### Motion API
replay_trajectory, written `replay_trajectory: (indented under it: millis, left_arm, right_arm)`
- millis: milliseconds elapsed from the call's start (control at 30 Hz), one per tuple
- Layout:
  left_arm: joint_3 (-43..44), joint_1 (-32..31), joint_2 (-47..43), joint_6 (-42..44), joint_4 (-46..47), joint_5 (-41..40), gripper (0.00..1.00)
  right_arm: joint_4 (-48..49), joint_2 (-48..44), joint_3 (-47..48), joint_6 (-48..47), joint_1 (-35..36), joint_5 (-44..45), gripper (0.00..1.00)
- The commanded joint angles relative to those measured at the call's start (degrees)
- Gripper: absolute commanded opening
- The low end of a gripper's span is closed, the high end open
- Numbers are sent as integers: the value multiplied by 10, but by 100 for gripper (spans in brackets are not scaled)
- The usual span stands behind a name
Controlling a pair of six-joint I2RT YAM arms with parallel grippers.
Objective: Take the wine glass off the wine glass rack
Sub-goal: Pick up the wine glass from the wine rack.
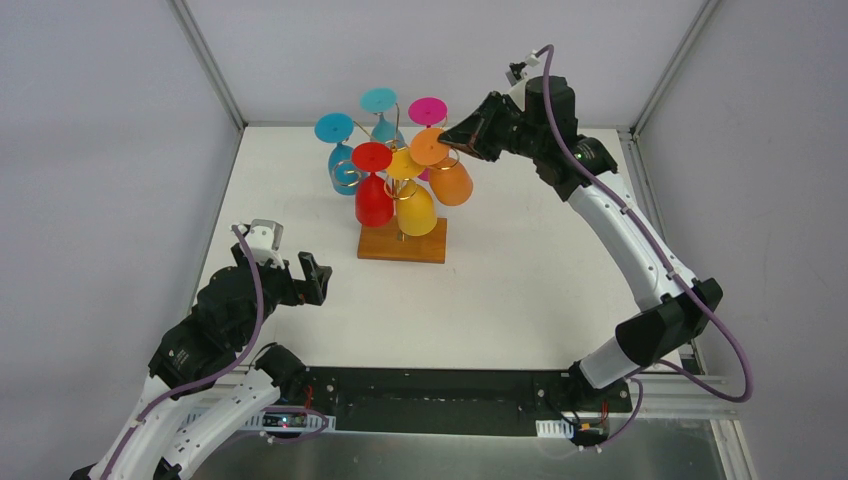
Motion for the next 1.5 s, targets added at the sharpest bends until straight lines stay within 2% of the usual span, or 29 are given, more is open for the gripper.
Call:
replay_trajectory:
  millis: [0, 367, 667, 1100, 1467]
  left_arm:
    - [-1, -3, -4, 11, 18, 10, 99]
    - [-2, -3, -1, 11, 18, 12, 99]
    - [-1, -3, 2, 9, 18, 18, 99]
    - [-2, -3, 23, 0, 33, 65, 99]
    - [-1, -3, 55, -70, 47, 147, 99]
  right_arm:
    - [6, 5, 38, -6, 1, 27, 0]
    - [8, 26, 58, 5, -6, 55, 0]
    - [6, 7, 34, 6, -32, 63, 0]
    - [26, -120, -95, -13, -73, 72, 0]
    - [-15, -246, -194, -76, -78, 87, 0]
